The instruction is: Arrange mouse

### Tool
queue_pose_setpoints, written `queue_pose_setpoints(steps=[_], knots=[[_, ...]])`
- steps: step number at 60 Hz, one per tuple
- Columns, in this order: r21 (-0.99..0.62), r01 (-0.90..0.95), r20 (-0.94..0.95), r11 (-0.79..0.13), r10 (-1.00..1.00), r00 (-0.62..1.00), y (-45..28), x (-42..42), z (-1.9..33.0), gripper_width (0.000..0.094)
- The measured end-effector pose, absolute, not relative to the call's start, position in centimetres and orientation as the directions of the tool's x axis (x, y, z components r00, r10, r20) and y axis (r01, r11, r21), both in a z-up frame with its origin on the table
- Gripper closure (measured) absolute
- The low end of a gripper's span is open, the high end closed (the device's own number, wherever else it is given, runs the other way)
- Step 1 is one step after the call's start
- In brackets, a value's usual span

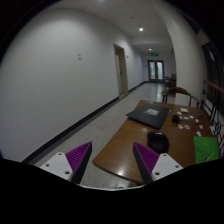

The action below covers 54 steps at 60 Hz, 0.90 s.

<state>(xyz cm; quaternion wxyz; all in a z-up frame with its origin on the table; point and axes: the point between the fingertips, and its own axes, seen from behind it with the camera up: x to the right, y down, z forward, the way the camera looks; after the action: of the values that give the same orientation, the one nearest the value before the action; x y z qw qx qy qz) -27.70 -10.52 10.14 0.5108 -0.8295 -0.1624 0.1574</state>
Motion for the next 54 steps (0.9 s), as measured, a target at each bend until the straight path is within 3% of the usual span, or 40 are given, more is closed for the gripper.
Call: queue_pose_setpoints(steps=[21, 37, 54], knots=[[-0.894, 0.126, 0.032, -0.429, 0.219, 0.975, -1.8, -13.8, 5.9, 0.0103], [-0.874, 0.17, 0.069, -0.456, 0.229, 0.971, 4.4, -13.2, 2.2, 0.0104], [-0.871, 0.131, 0.038, -0.473, 0.201, 0.979, 8.8, -12.5, 1.2, 0.0117]])
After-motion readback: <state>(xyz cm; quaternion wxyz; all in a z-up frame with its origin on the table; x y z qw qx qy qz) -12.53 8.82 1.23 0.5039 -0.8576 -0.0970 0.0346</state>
